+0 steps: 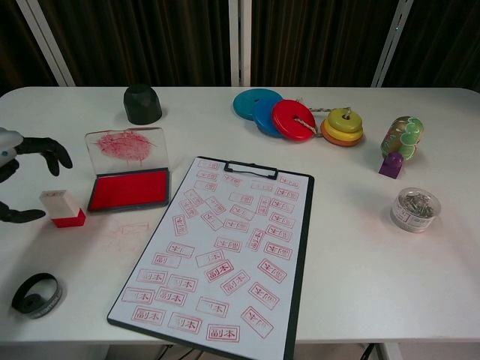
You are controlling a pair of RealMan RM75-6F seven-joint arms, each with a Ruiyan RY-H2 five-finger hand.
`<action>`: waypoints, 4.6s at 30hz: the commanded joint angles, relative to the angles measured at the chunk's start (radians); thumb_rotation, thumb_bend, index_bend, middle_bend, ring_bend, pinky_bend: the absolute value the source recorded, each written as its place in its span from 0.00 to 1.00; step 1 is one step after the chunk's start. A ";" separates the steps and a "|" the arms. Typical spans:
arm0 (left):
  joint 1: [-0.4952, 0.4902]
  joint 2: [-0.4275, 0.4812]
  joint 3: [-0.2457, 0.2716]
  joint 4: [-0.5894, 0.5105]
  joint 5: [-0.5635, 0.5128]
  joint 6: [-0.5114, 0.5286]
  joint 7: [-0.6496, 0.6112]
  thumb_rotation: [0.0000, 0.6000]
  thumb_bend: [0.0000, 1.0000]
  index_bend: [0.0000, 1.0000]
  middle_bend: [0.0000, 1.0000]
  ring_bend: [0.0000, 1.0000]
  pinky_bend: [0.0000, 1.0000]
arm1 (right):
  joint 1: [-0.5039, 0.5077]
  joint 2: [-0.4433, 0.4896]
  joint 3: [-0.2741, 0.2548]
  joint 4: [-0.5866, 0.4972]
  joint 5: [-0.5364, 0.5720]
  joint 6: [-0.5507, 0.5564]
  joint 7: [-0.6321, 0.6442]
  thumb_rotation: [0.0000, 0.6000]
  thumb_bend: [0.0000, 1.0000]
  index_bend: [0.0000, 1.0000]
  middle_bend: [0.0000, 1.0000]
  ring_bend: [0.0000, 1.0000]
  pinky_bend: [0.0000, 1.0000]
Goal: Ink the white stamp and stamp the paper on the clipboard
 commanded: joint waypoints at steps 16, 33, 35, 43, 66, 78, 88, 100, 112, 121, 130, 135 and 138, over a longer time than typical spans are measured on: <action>-0.038 -0.039 0.006 0.063 -0.037 -0.024 -0.008 1.00 0.25 0.43 0.49 0.91 0.96 | 0.001 -0.002 0.002 0.001 0.008 -0.010 -0.004 1.00 0.32 0.00 0.00 0.00 0.00; -0.053 -0.040 0.022 0.078 -0.047 -0.029 -0.018 1.00 0.31 0.50 0.56 0.91 0.96 | 0.002 -0.006 0.003 0.006 0.014 -0.017 -0.002 1.00 0.32 0.00 0.00 0.00 0.00; -0.054 -0.041 0.025 0.082 -0.038 -0.024 -0.024 1.00 0.31 0.49 0.55 0.91 0.96 | 0.002 -0.006 0.004 0.007 0.015 -0.017 -0.002 1.00 0.32 0.00 0.00 0.00 0.00; -0.068 -0.046 0.036 0.093 -0.014 -0.023 -0.037 1.00 0.31 0.46 0.48 0.91 0.95 | 0.003 -0.004 0.005 0.002 0.017 -0.021 -0.005 1.00 0.32 0.00 0.00 0.00 0.00; -0.081 -0.059 0.051 0.119 0.003 -0.014 -0.032 1.00 0.32 0.52 0.53 0.91 0.95 | 0.003 -0.002 0.007 0.003 0.029 -0.032 -0.003 1.00 0.32 0.00 0.00 0.00 0.00; -0.086 -0.060 0.043 0.118 -0.006 -0.014 -0.057 1.00 0.35 0.59 0.60 0.93 0.98 | 0.003 -0.003 0.006 0.006 0.033 -0.039 -0.002 1.00 0.32 0.00 0.00 0.00 0.00; -0.094 -0.006 0.000 0.047 -0.029 -0.010 -0.194 1.00 0.41 0.64 0.65 0.97 1.00 | 0.004 -0.003 0.006 0.010 0.032 -0.040 0.002 1.00 0.32 0.00 0.00 0.00 0.00; -0.199 -0.052 -0.060 0.070 -0.034 -0.106 -0.298 1.00 0.41 0.66 0.67 0.99 1.00 | 0.004 -0.008 0.001 0.009 0.027 -0.042 -0.007 1.00 0.32 0.00 0.00 0.00 0.00; -0.287 -0.112 -0.105 0.141 -0.137 -0.223 -0.251 1.00 0.42 0.67 0.68 1.00 1.00 | 0.000 0.005 0.005 0.007 0.035 -0.038 0.002 1.00 0.32 0.00 0.00 0.00 0.00; -0.299 -0.111 -0.095 0.162 -0.204 -0.275 -0.239 1.00 0.43 0.68 0.70 1.00 1.00 | 0.005 0.003 0.003 0.018 0.032 -0.050 0.005 1.00 0.32 0.00 0.00 0.00 0.00; -0.307 -0.127 -0.086 0.187 -0.218 -0.283 -0.248 1.00 0.43 0.69 0.70 1.00 1.00 | 0.007 -0.001 0.004 0.018 0.036 -0.054 0.000 1.00 0.32 0.00 0.00 0.00 0.00; -0.306 -0.134 -0.078 0.204 -0.218 -0.281 -0.258 1.00 0.43 0.70 0.71 1.00 1.00 | 0.006 -0.002 0.003 0.020 0.038 -0.054 0.002 1.00 0.32 0.00 0.00 0.00 0.00; -0.306 -0.134 -0.075 0.204 -0.216 -0.278 -0.262 1.00 0.43 0.70 0.71 1.00 1.00 | 0.006 -0.002 0.003 0.021 0.038 -0.053 0.004 1.00 0.32 0.00 0.00 0.00 0.00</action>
